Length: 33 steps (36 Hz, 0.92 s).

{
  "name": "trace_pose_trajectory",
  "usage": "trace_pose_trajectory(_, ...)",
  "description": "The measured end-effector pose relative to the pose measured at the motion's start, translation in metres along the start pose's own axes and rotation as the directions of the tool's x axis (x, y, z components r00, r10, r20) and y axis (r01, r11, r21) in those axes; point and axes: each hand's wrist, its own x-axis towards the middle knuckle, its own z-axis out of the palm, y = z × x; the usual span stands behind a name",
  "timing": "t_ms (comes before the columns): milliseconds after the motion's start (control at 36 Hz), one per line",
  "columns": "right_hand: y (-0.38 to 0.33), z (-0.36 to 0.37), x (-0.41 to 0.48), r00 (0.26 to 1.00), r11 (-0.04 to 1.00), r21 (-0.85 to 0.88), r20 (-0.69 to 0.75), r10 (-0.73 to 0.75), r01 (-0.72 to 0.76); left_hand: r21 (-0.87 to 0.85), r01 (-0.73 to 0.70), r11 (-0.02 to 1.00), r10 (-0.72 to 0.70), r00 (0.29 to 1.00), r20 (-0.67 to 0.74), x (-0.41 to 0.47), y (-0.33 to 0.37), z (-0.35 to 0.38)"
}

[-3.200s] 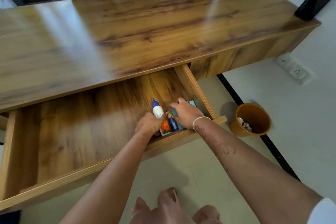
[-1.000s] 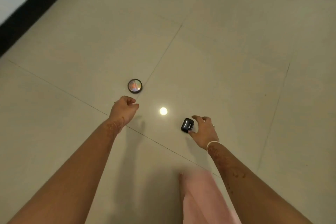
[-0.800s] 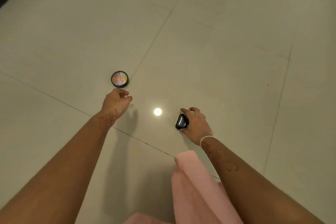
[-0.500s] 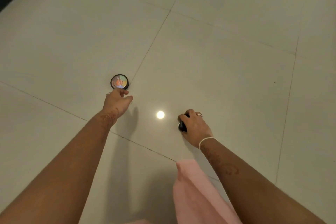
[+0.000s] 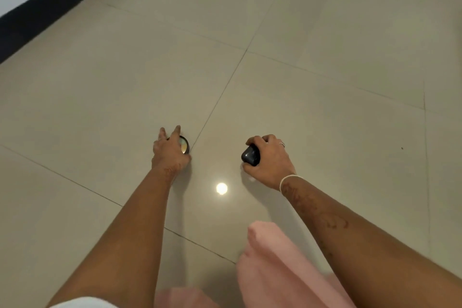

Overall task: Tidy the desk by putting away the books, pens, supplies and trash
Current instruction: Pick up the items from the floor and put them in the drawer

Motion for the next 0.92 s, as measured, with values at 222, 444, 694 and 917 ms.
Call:
trace_pose_trajectory(222, -0.015, -0.003, 0.013, 0.999, 0.996, 0.08, -0.029, 0.041, -0.039, 0.037, -0.025, 0.999, 0.027, 0.999, -0.045, -0.007, 0.003, -0.007)
trace_pose_trajectory(444, -0.127, -0.066, -0.028, 0.999, 0.912, 0.408, 0.006, 0.042, -0.04, -0.621, 0.2, 0.758, -0.283, 0.959, -0.036, -0.089, 0.029, -0.093)
trace_pose_trajectory(694, -0.323, -0.234, -0.108, 0.994, 0.798, 0.599, 0.108, -0.012, -0.055, -0.882, 0.202, 0.427, -0.397, 0.918, 0.018, -0.241, 0.079, -0.335)
trace_pose_trajectory(917, -0.497, -0.375, -0.189, 0.935, 0.661, 0.743, 0.302, -0.187, -0.108, -0.933, 0.119, 0.339, -0.474, 0.878, -0.06, -0.394, 0.087, -0.544)
